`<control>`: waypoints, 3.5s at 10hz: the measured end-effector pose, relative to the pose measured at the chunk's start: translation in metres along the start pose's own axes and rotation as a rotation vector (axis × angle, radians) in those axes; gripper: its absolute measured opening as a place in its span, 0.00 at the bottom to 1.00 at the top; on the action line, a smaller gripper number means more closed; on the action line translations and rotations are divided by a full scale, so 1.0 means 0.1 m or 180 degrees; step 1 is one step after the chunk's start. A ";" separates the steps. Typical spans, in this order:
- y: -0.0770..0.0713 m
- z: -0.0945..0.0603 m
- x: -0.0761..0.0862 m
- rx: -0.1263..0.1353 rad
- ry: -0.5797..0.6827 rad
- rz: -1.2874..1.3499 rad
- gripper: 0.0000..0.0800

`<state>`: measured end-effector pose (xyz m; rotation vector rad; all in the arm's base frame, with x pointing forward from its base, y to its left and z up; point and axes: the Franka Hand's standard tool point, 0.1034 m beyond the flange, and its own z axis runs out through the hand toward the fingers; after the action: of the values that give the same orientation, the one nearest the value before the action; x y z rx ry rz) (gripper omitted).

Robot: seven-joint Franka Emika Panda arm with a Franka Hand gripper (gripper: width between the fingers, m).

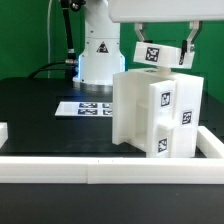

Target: Assemble cabinet

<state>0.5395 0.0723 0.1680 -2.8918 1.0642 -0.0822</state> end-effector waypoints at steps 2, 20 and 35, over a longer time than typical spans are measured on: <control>-0.02 0.00 0.00 0.0044 0.0007 0.0605 0.70; -0.29 0.03 -0.23 0.0252 -0.0429 0.4063 0.89; -0.40 -0.18 -0.21 0.0316 -0.0488 0.0298 1.00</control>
Offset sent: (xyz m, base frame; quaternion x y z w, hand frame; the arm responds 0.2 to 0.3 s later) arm -0.0074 0.0098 -0.0043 0.0210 0.0034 0.3216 0.9466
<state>0.5481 0.1155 0.1884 -2.7061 1.1312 0.0872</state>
